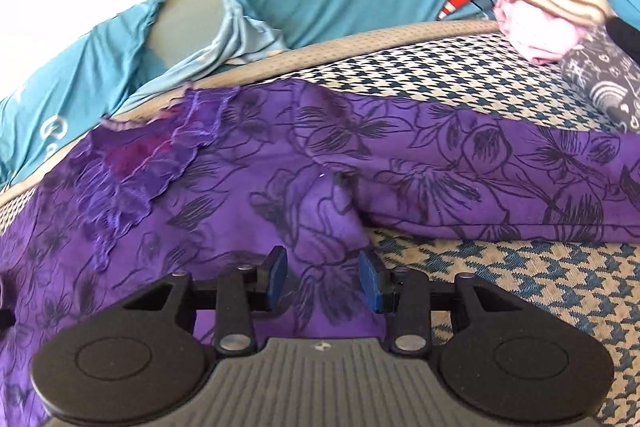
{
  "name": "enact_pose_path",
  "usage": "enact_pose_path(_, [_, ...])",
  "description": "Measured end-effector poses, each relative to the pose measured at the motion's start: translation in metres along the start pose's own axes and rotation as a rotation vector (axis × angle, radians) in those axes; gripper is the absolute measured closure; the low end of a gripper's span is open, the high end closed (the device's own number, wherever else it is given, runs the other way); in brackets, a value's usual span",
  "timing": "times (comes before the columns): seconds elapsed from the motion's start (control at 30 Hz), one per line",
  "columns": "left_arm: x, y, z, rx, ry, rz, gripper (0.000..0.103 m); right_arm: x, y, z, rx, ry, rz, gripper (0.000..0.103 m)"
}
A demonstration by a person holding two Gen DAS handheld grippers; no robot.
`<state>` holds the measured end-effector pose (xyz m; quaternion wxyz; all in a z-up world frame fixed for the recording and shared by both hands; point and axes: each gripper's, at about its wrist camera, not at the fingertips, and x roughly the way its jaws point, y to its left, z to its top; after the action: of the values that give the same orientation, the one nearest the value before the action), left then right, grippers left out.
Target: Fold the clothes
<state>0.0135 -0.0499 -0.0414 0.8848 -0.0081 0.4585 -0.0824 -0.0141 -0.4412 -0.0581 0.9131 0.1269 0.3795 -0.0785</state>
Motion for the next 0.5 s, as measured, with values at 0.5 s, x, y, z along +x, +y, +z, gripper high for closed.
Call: enact_pose_path(0.5, [0.02,-0.006,-0.006,0.035,0.05,0.032,0.0,0.027,-0.015,0.013,0.072,-0.03,-0.005,0.063])
